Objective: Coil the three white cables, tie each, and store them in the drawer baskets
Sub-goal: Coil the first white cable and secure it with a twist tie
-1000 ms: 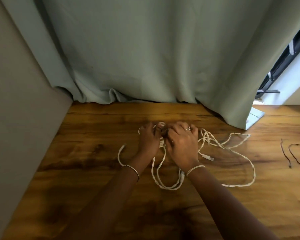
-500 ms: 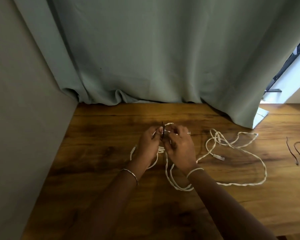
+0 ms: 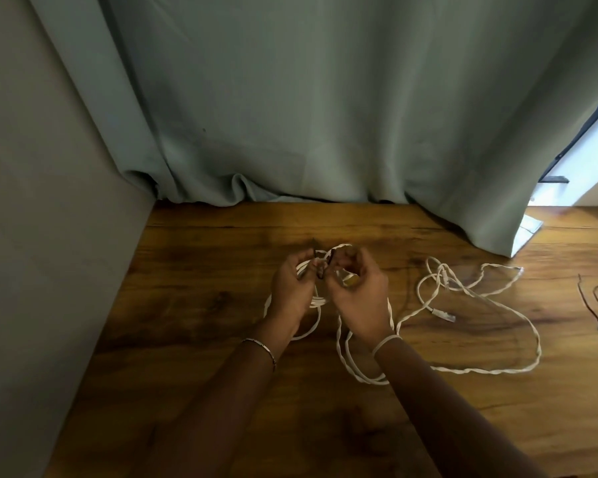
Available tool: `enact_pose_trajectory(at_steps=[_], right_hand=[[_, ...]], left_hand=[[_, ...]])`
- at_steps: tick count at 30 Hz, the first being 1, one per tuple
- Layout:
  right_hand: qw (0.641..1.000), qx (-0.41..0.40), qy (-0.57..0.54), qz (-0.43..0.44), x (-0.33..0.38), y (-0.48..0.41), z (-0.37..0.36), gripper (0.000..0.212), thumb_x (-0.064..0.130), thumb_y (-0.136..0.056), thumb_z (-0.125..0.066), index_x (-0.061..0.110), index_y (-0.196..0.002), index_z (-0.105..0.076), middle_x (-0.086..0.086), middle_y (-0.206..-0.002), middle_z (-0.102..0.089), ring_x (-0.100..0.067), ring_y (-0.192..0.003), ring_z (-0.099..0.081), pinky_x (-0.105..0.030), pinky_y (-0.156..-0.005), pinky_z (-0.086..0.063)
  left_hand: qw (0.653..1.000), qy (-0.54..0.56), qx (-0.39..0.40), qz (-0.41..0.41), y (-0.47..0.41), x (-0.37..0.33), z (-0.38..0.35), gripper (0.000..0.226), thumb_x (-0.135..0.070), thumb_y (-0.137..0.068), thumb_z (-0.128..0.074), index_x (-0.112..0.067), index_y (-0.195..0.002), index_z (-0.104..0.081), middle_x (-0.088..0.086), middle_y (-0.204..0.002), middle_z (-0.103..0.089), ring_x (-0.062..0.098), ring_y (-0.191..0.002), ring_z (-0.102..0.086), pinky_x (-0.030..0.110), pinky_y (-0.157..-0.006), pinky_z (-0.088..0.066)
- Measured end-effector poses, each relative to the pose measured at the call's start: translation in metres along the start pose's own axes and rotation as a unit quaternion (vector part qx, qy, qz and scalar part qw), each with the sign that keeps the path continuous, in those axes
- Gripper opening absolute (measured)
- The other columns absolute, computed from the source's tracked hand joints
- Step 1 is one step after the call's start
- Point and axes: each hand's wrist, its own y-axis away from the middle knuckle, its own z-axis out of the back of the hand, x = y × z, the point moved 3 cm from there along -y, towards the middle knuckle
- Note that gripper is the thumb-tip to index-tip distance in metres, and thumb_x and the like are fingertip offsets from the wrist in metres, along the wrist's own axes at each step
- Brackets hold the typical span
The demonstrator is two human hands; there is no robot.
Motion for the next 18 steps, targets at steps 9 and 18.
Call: enact_pose_trajectory(at_steps=[9,18], right_hand=[[0.98,-0.045,-0.153,-0.121,-0.002,-0.009,-0.007,0.037,-0.003,-0.079,-0.071,0.022,-0.103,-0.061,-0.002,-0.088,-0.072,-0.012,-0.082,-0.07,-0.026,-0.073,-0.057],[0.973,-0.001,-0.185,-0.136,-0.004,-0.005,-0.013,0.038,-0.007,-0.08,-0.068,0.018,-0.109,-0.066,-0.002,-0.09,-0.073,-0.01,-0.081,-0.07,-0.02,-0.068,-0.055]], left_hand=[[0.999,0.006,-0.027,0.016,0.005,-0.001,-0.001,0.007,-0.016,-0.093,-0.061,-0.02,-0.099,-0.063,0.002,-0.104,-0.068,0.01,-0.088,-0.063,0.012,-0.061,-0.045],[0.998,-0.028,-0.058,0.001,0.007,0.004,0.004,0.003,-0.022,-0.091,-0.065,-0.021,-0.093,-0.063,0.005,-0.099,-0.07,0.02,-0.093,-0.066,0.034,-0.075,-0.056]])
